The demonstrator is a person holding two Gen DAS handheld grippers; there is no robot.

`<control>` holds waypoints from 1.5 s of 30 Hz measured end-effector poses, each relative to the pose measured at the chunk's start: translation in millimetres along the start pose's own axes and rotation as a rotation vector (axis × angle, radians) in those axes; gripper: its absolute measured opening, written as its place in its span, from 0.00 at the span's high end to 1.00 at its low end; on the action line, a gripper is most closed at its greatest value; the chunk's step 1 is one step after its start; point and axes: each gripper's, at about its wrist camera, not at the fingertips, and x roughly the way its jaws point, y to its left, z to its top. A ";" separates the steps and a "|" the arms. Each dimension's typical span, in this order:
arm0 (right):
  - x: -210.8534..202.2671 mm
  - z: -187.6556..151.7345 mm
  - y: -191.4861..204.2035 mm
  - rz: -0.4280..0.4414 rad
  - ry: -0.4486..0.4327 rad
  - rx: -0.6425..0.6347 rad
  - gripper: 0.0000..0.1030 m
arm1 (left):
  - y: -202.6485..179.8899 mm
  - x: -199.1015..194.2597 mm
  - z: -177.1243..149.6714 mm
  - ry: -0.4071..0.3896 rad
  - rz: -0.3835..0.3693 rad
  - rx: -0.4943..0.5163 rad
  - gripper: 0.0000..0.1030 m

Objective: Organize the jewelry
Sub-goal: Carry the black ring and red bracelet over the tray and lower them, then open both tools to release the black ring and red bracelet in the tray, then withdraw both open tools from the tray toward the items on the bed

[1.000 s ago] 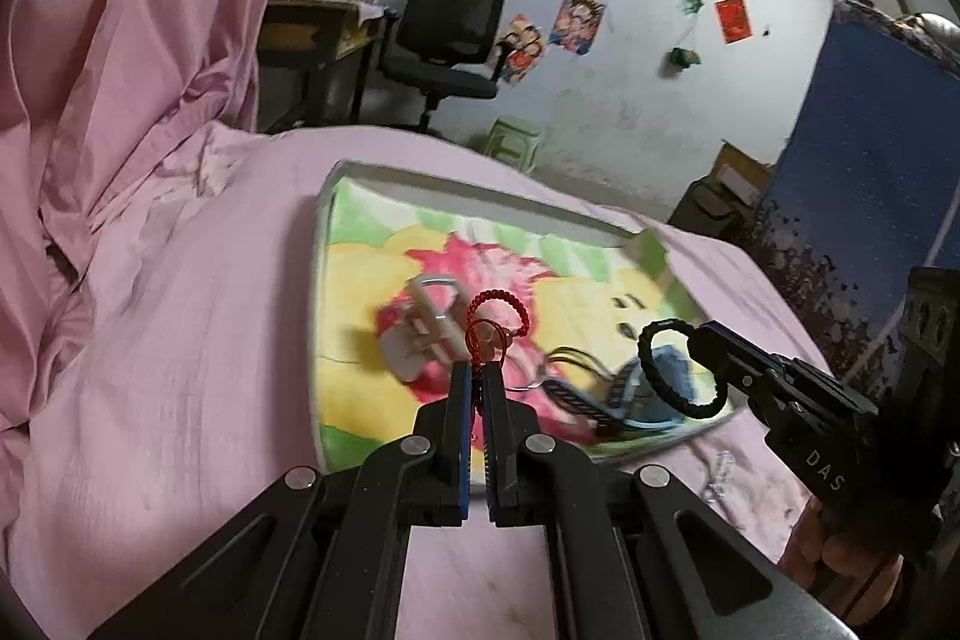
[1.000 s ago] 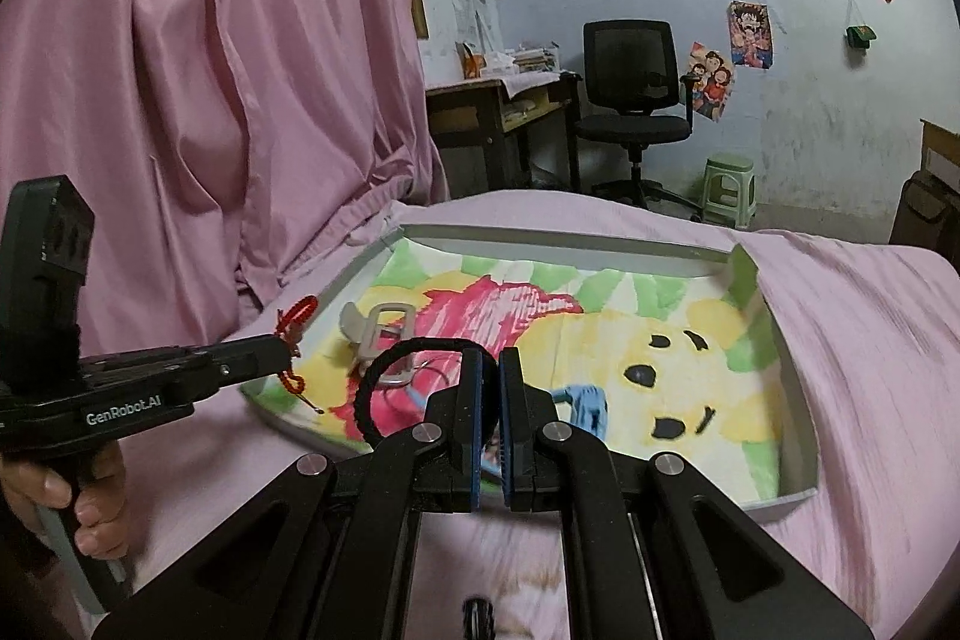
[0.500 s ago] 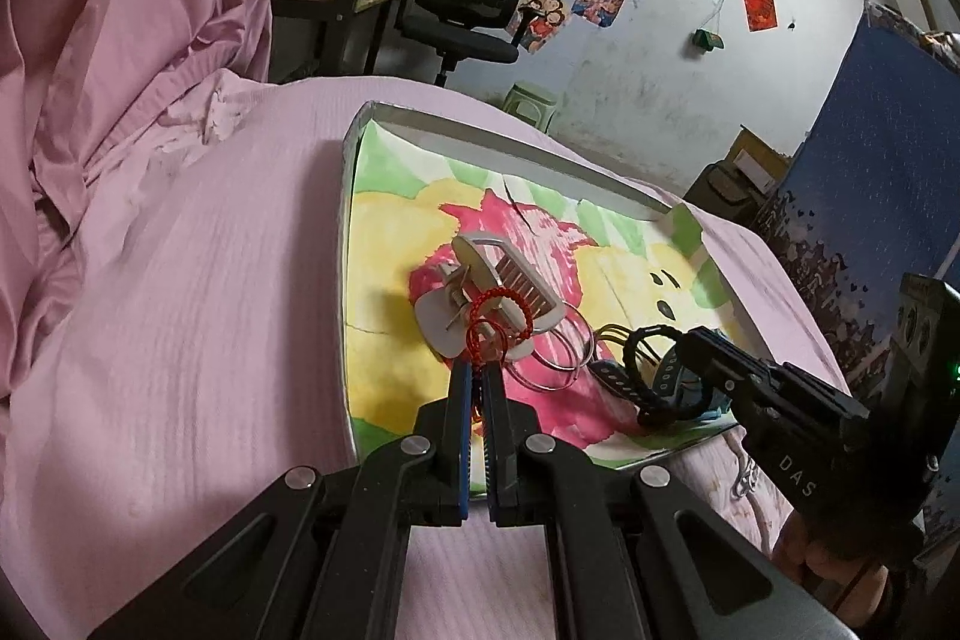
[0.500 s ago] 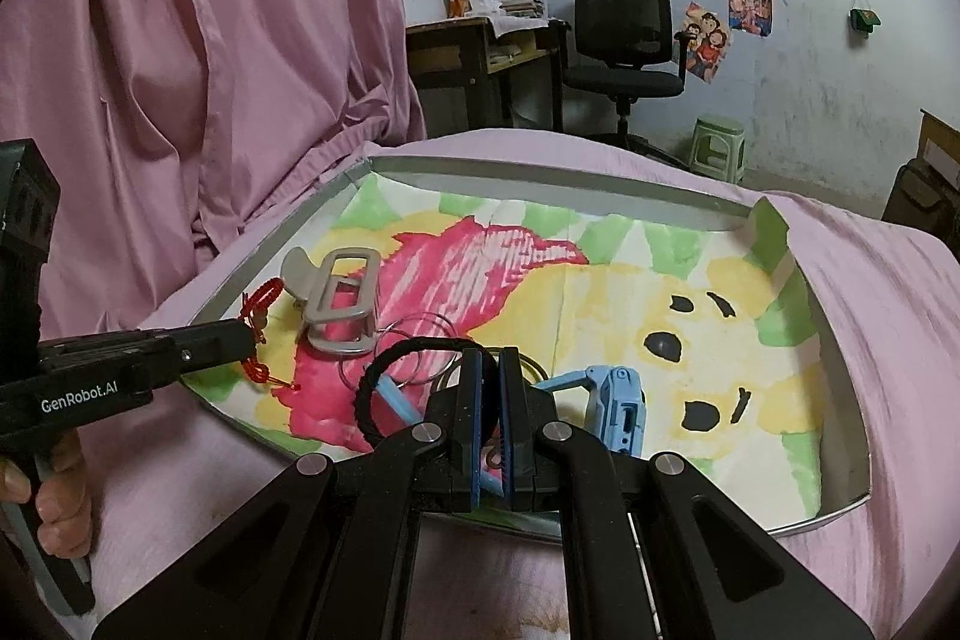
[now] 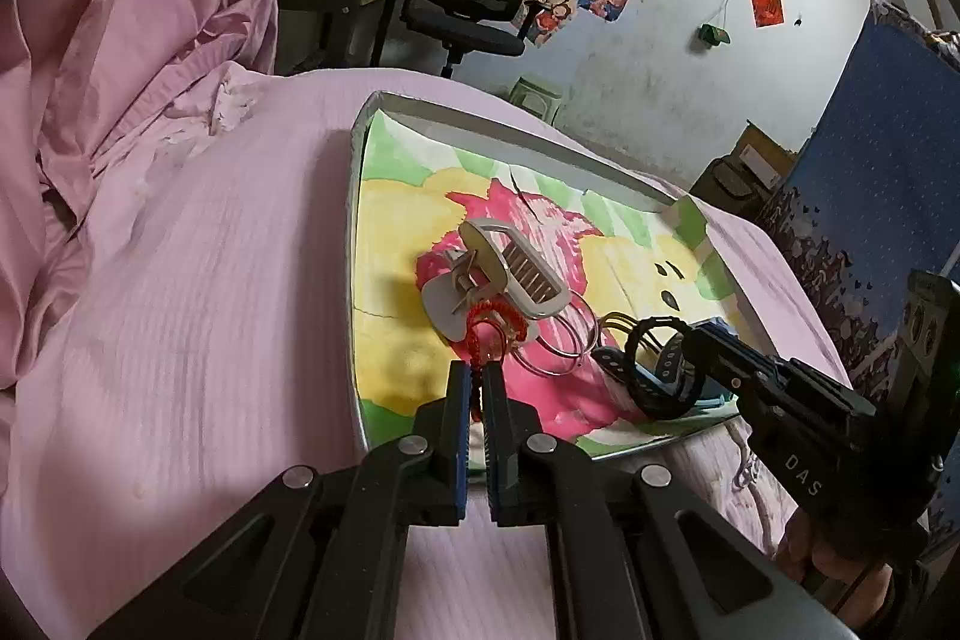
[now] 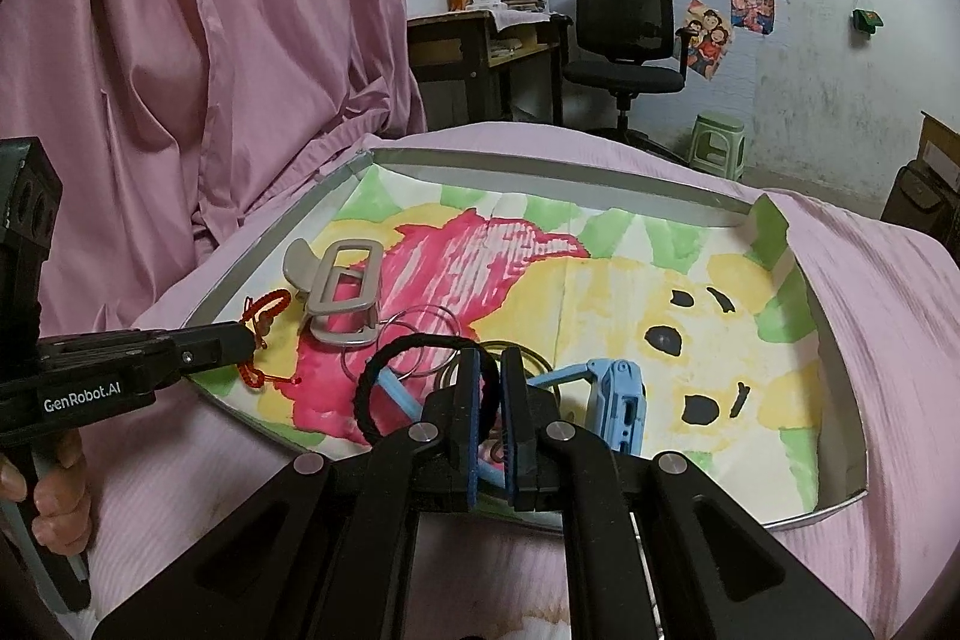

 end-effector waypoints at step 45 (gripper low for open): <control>-151.9 -64.7 -30.9 -0.079 -0.371 0.032 0.01 | -58.5 -110.4 -77.8 -0.399 0.115 0.183 0.00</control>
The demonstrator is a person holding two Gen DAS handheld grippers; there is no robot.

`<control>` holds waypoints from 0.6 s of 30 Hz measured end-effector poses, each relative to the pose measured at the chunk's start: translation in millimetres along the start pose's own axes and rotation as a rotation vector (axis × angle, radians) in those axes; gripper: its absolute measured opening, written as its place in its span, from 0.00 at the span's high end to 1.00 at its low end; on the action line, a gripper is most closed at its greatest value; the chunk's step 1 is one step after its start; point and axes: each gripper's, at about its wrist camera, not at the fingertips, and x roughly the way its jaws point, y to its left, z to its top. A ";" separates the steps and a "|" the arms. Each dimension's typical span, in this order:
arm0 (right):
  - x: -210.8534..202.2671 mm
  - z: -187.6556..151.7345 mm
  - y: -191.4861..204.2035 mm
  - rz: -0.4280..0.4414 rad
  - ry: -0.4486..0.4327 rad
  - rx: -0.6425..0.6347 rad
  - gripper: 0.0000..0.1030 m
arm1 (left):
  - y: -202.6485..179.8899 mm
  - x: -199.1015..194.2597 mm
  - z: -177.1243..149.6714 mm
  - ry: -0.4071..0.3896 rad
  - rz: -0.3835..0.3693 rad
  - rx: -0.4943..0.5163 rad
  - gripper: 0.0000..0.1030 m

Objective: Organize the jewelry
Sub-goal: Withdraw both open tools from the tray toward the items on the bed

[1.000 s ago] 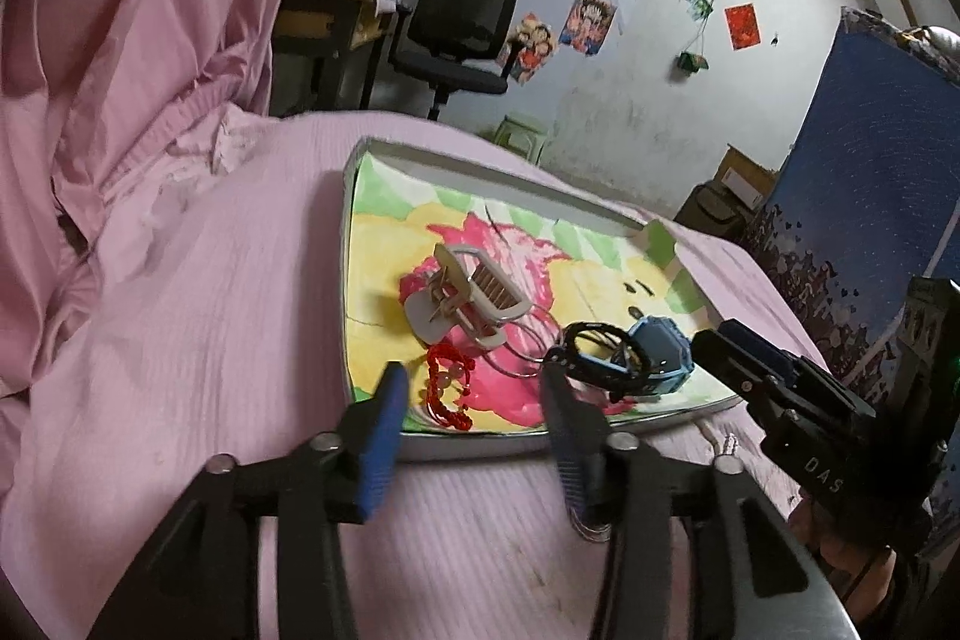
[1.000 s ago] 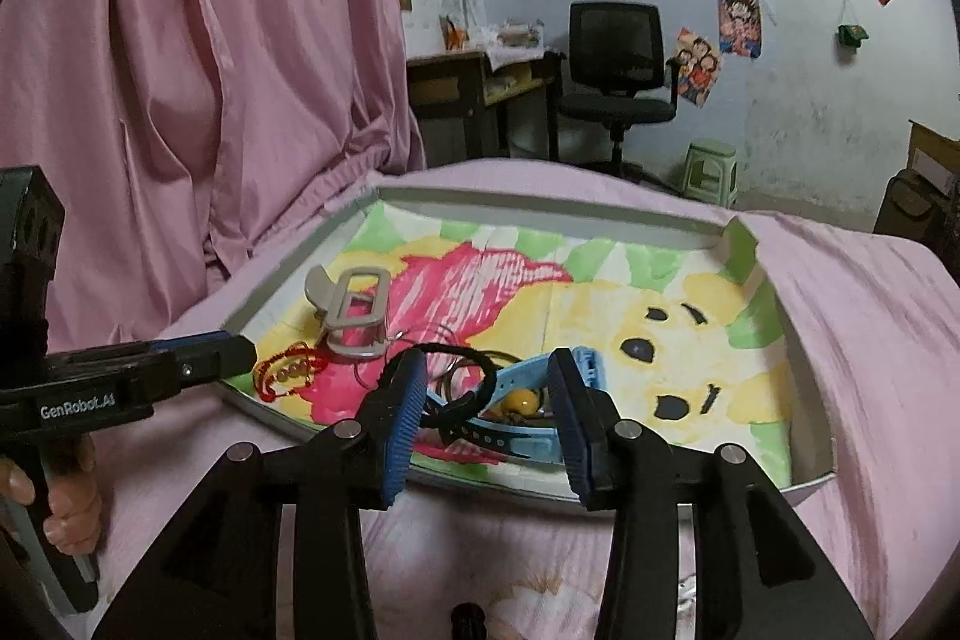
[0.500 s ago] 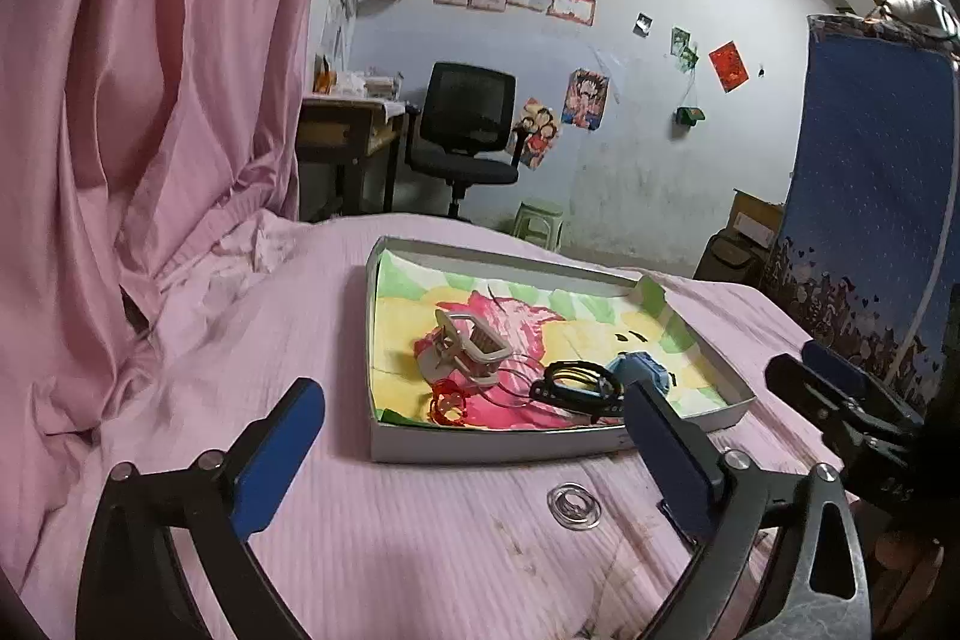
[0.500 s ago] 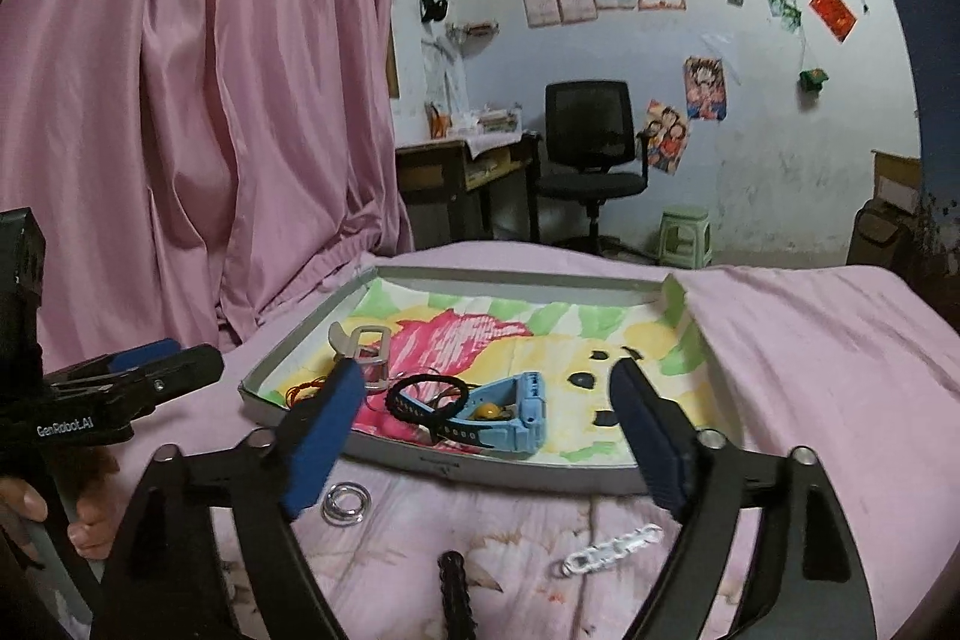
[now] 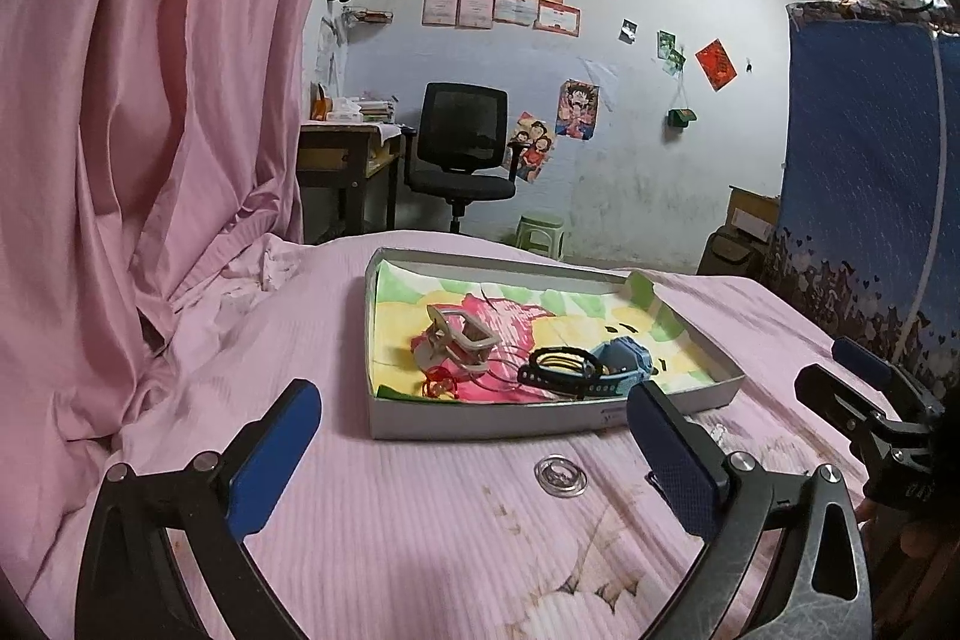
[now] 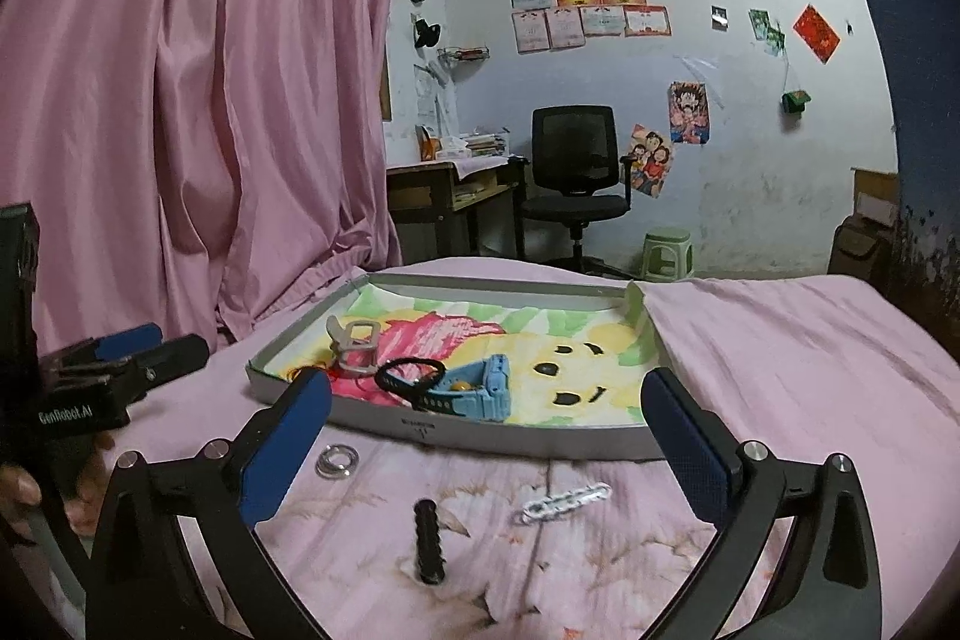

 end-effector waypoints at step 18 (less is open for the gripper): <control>-9.1 -16.3 -1.3 -0.016 0.083 -0.060 0.01 | -2.6 18.7 -11.2 0.158 -0.049 0.012 0.00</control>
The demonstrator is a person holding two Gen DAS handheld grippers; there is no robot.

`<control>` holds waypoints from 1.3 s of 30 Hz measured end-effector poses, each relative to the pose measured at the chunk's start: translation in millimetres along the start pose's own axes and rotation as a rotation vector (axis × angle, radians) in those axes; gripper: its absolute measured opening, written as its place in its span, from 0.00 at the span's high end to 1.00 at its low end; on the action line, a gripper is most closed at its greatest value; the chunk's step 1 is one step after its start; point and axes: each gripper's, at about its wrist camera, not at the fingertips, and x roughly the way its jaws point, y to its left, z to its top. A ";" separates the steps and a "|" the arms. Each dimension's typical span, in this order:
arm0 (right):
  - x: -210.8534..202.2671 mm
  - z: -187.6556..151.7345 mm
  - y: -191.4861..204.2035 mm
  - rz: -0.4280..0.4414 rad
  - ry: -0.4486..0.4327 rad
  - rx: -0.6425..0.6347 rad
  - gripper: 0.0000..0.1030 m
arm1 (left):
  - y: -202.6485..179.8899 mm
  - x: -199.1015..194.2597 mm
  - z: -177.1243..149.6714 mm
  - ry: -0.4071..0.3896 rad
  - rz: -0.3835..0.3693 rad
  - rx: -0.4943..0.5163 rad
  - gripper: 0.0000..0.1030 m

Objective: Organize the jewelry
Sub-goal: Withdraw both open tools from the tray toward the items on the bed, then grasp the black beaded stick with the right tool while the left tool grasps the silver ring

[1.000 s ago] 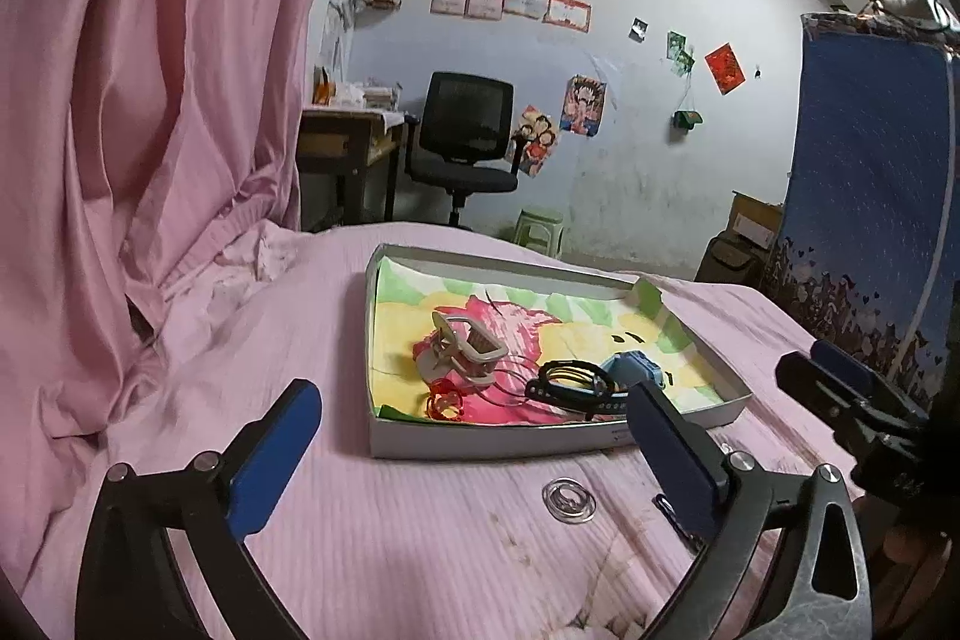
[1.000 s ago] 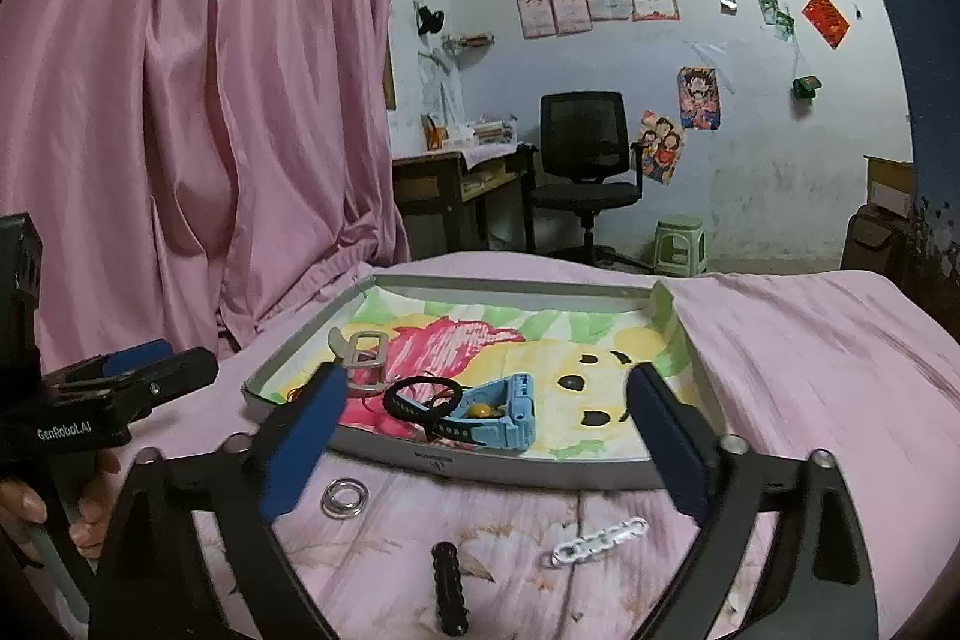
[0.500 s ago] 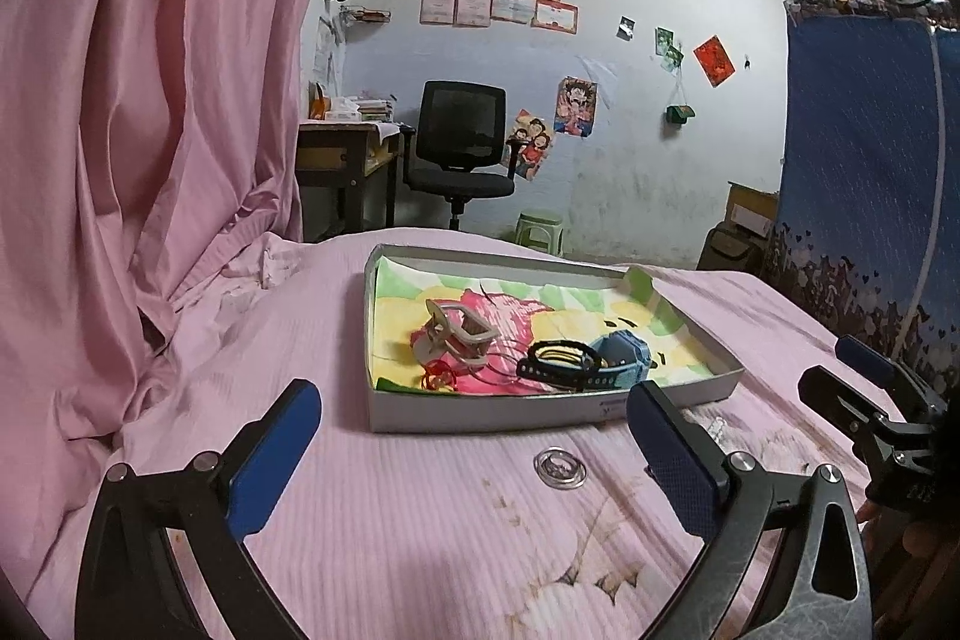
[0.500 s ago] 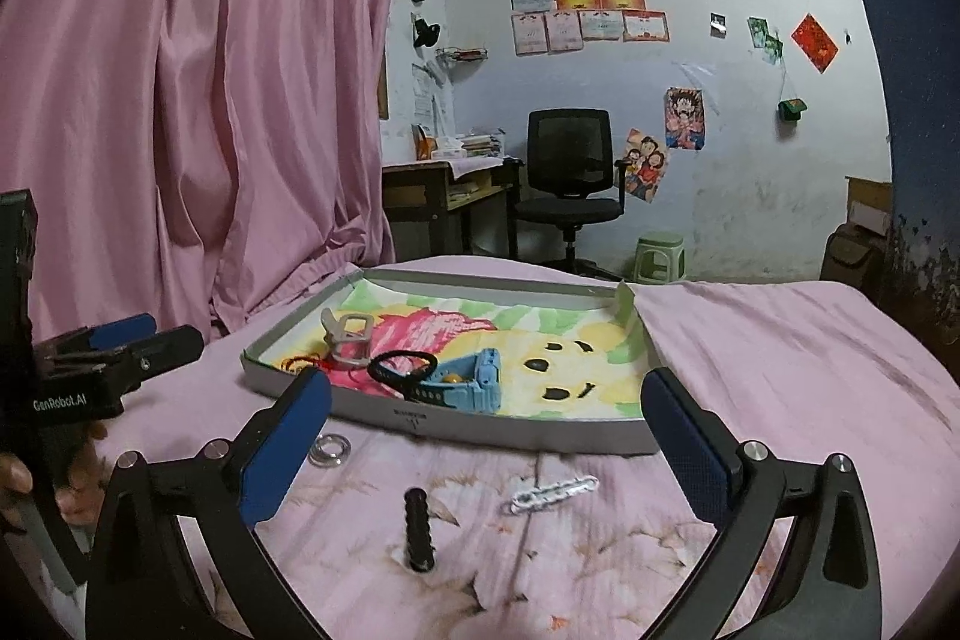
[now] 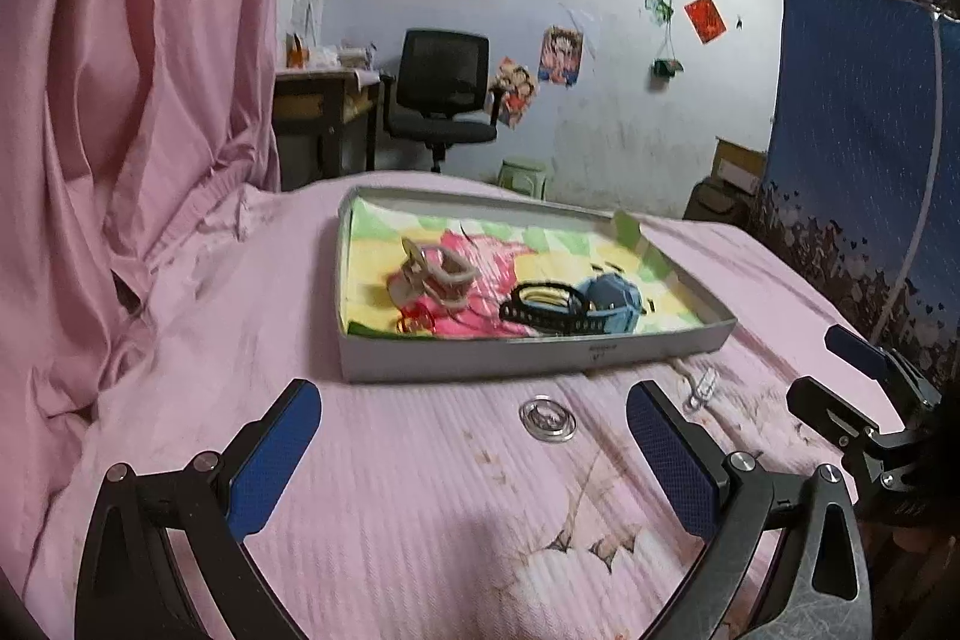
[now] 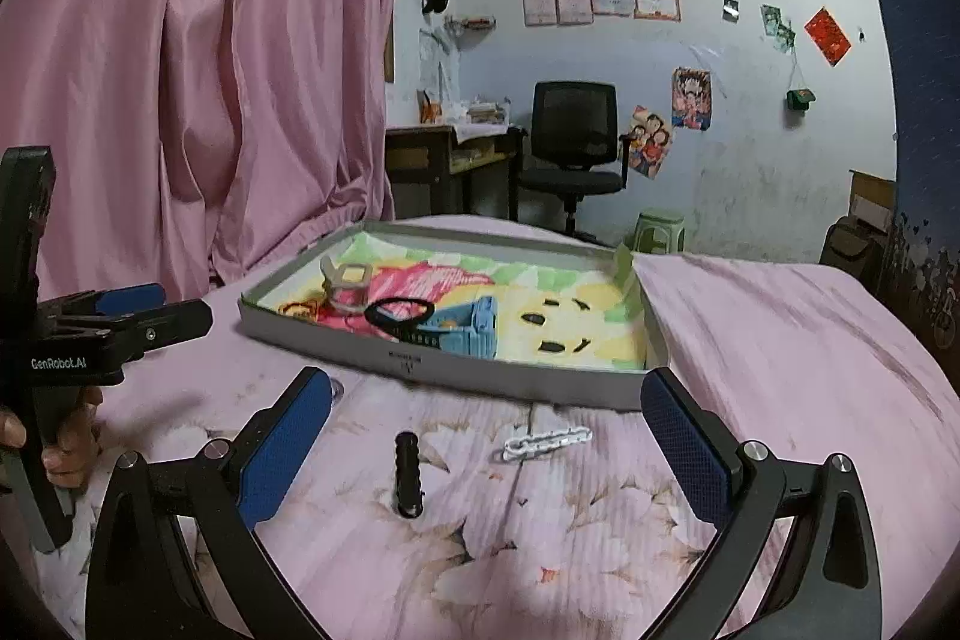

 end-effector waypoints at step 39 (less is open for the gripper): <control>80.8 -41.4 15.2 0.226 0.423 -0.008 0.69 | -20.8 84.3 2.3 0.374 -0.157 0.127 0.44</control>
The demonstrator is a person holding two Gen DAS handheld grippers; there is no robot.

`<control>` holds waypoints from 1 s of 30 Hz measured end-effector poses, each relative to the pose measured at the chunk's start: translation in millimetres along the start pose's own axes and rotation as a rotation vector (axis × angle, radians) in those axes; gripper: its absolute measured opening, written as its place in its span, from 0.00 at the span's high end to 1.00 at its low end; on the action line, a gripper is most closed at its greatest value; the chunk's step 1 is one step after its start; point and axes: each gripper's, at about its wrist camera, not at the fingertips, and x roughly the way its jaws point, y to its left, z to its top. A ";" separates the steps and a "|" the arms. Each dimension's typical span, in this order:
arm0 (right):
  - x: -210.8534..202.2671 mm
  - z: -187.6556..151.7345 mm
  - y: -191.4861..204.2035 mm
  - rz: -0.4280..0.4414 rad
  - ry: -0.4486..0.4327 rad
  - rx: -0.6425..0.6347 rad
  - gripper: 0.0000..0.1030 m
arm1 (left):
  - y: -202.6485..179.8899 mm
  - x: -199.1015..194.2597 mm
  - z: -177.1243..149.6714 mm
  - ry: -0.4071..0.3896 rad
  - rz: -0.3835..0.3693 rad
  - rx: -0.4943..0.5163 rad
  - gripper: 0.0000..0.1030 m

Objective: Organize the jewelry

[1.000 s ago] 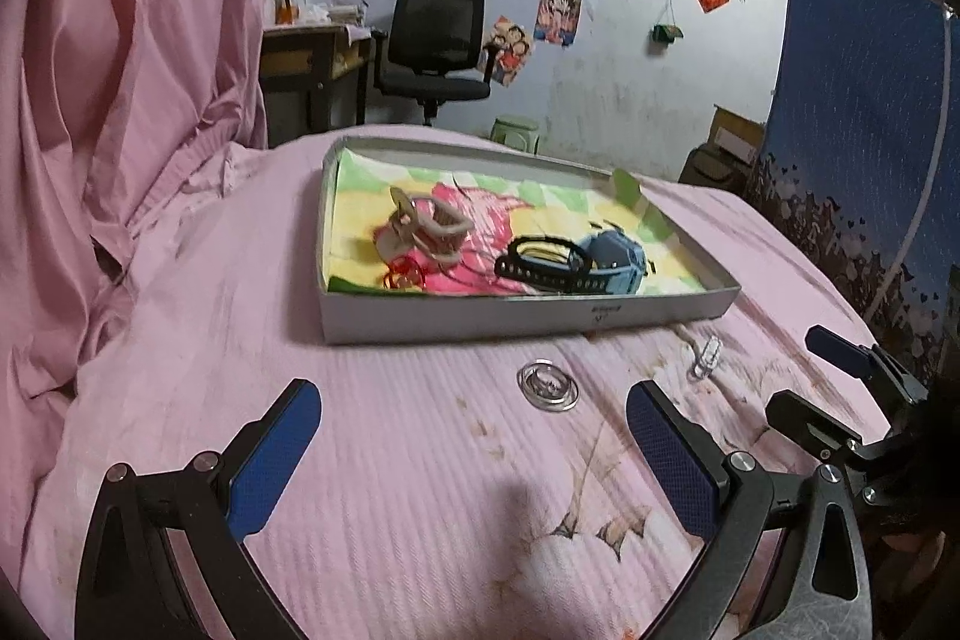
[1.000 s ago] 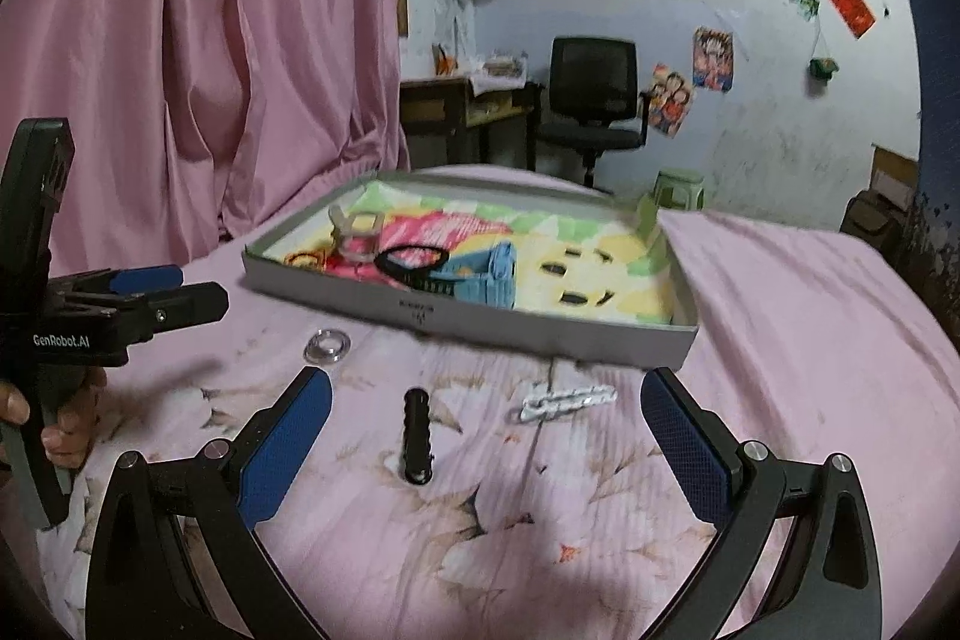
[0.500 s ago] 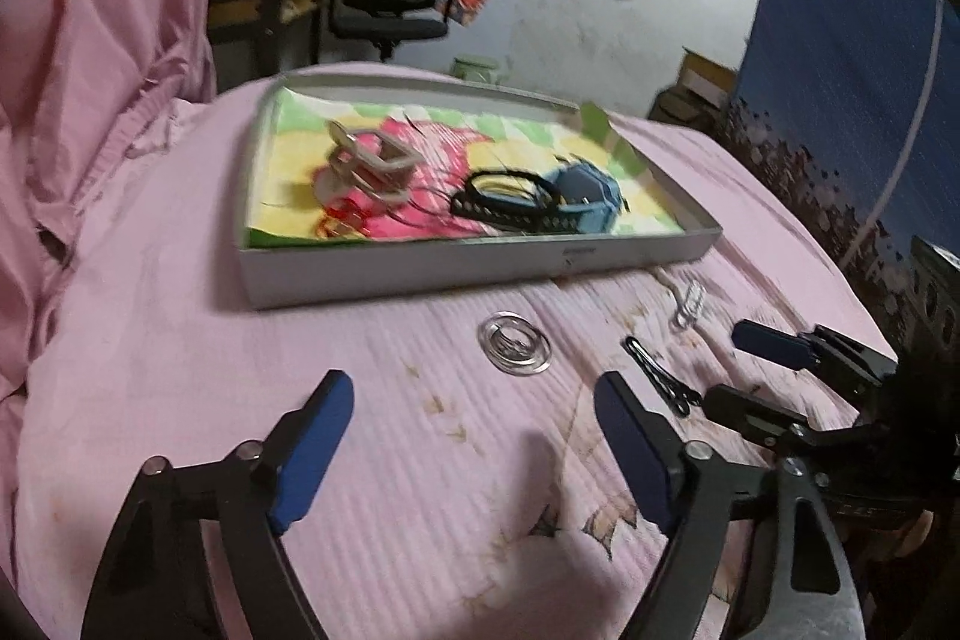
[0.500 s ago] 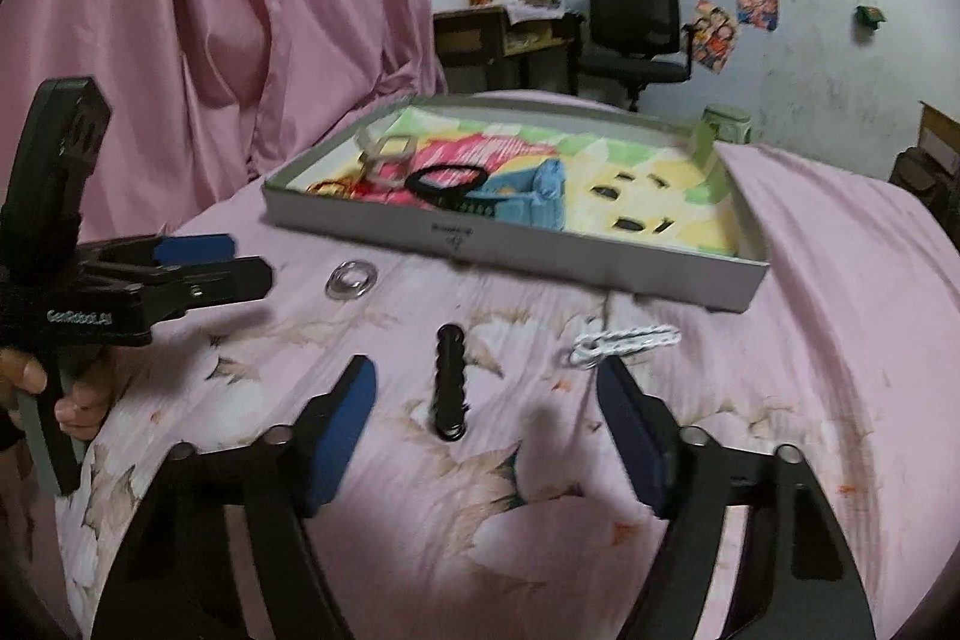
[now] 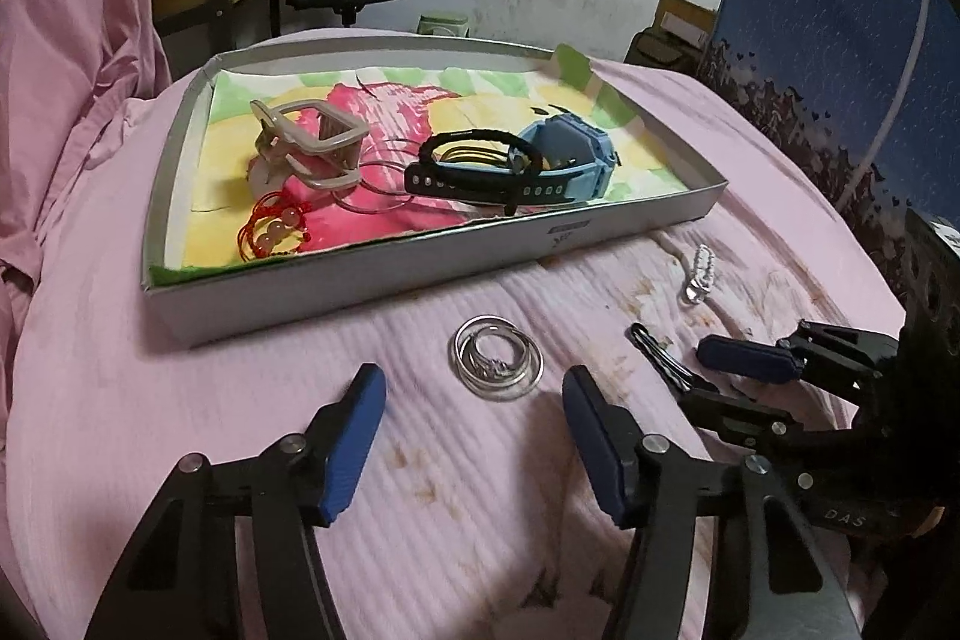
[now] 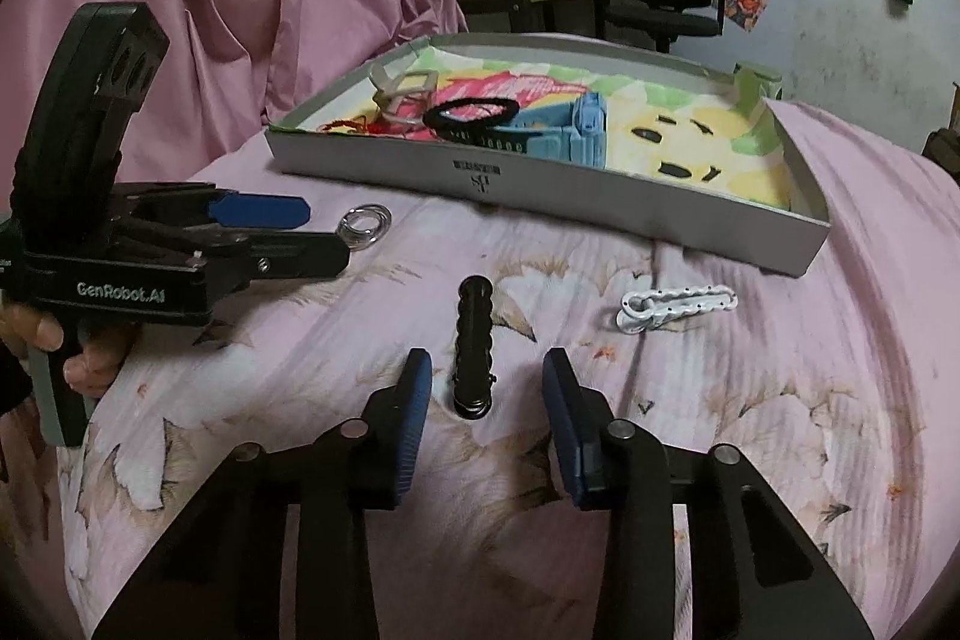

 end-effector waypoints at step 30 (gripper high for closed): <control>11.9 3.2 -7.3 0.000 -0.014 0.078 0.86 | -21.5 -14.8 -0.9 -0.089 0.053 0.134 0.71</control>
